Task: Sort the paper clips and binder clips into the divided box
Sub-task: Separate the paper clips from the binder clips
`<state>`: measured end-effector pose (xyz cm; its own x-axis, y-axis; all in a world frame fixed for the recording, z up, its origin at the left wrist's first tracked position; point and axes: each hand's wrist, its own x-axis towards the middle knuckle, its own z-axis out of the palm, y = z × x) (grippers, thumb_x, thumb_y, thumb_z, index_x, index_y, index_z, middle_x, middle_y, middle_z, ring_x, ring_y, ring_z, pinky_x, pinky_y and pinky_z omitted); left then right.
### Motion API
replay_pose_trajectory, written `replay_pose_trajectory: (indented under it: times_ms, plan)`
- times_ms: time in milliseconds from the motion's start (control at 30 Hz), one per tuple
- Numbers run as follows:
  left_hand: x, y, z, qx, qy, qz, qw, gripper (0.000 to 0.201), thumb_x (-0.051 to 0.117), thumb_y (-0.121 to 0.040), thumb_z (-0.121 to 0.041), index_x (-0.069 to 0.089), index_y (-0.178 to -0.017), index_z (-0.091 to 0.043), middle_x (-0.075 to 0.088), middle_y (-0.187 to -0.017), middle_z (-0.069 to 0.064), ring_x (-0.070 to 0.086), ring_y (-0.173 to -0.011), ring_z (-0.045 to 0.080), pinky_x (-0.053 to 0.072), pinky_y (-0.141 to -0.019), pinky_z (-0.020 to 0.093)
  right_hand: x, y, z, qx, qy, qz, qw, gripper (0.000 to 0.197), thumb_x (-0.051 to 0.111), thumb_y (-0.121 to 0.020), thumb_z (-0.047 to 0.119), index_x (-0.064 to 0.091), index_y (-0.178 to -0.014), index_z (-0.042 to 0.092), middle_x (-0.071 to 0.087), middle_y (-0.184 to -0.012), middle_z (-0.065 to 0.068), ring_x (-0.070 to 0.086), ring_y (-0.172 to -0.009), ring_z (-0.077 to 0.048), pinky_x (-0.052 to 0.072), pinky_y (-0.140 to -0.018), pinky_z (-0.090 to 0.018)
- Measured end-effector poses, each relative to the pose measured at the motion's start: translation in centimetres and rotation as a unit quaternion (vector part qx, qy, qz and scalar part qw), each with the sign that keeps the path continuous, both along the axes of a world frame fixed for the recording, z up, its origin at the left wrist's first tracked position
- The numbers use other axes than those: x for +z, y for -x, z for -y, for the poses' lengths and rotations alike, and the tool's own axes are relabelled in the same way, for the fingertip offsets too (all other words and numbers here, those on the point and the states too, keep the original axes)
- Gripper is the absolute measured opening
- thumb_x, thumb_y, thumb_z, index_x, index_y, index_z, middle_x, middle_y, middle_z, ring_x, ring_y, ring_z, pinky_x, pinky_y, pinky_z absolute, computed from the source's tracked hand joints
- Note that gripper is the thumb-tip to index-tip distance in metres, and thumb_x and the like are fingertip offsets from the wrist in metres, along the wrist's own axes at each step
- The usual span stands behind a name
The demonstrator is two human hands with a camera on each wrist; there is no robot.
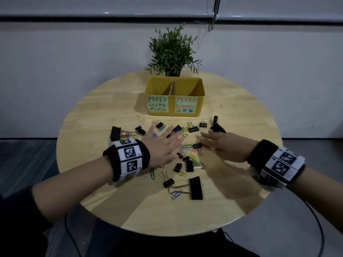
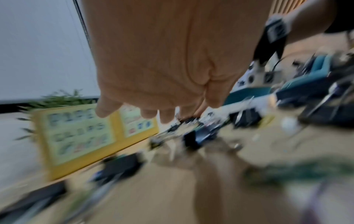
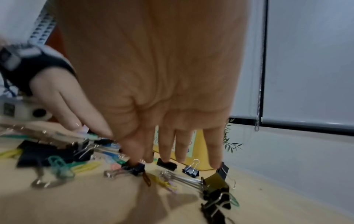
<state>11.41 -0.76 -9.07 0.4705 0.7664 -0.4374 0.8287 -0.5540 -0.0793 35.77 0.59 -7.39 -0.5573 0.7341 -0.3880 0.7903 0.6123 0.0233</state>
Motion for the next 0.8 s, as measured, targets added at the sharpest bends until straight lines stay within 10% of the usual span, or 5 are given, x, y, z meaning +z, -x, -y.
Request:
replay_pose_trajectory:
  times_ms: [133,400,800]
  plan:
    - [-0.1,-1.6,1.9,-0.011,0.079,-0.009,0.997,0.062,0.008,-0.094,-0.062,-0.015,-0.147,-0.039,-0.018,-0.158,-0.008,-0.026,-0.144,0.020,-0.021,-0.106,0.066,-0.4,-0.7,0.5,-0.021,0.043,0.122,0.991,0.067,0.029,-0.097,0.013,-0.006,-0.152,0.027,-0.014,-0.161,0.005,-0.006,-0.150,-0.018,0.017,-0.116,-0.058]
    - [0.0,-2.0,0.9,0.008,0.056,-0.039,0.998,0.081,0.011,-0.089,-0.069,-0.019,-0.149,-0.022,-0.018,-0.158,-0.008,-0.021,-0.146,0.015,-0.016,-0.111,0.063,-0.3,-0.2,0.9,0.006,0.009,0.060,0.998,0.073,0.030,-0.095,0.009,-0.010,-0.151,0.033,-0.014,-0.161,0.007,-0.009,-0.149,-0.018,0.012,-0.114,-0.060]
    - [0.2,-3.3,0.0,-0.096,0.084,-0.043,0.991,0.069,0.010,-0.089,-0.070,-0.016,-0.146,-0.043,-0.026,-0.156,-0.008,-0.030,-0.142,0.017,-0.021,-0.106,0.066,1.3,-5.1,4.2,-0.003,0.021,0.192,0.981,0.066,0.027,-0.100,0.020,-0.013,-0.146,0.045,-0.025,-0.158,0.005,-0.021,-0.147,-0.020,0.004,-0.113,-0.066]
